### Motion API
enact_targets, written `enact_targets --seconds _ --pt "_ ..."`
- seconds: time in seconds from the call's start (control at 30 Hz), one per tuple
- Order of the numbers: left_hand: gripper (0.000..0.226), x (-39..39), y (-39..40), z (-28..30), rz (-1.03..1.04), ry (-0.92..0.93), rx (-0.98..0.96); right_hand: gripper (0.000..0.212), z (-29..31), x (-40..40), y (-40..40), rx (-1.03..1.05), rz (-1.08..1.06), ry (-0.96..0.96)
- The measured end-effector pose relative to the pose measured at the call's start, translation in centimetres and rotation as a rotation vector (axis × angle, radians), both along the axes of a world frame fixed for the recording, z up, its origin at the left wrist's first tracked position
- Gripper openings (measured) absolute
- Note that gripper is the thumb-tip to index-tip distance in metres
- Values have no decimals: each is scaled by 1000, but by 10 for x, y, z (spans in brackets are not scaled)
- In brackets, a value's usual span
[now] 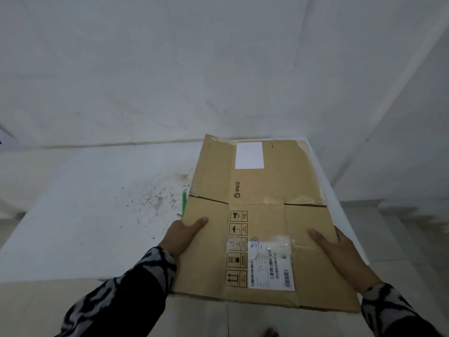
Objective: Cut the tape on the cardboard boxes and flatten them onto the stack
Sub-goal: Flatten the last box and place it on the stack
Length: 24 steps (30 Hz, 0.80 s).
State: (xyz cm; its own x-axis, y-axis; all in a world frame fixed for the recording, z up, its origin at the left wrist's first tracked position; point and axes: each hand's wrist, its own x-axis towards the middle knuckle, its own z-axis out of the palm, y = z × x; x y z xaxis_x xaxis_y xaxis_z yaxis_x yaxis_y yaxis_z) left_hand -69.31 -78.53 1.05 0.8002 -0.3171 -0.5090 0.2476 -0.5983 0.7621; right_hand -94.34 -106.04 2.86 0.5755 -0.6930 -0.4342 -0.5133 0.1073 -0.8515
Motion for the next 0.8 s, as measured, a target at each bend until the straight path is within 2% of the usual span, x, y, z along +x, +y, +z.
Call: enact_targets --seconds 0.33,0.47,0.6,0.7,0.8 --pt "36 8 171 2 -79 16 -192 46 31 -12 195 -160 -75 16" --pt "38 7 241 9 -75 -15 -209 40 42 -10 267 -176 -93 -29" --pt "44 1 297 25 -80 -105 -238 45 42 -14 316 -188 -79 -82" --pt "44 -10 337 37 -103 -253 -289 47 42 -22 351 -196 -47 -132" --pt "46 -29 379 47 -97 -292 -319 38 46 -35 387 -186 -11 -187"
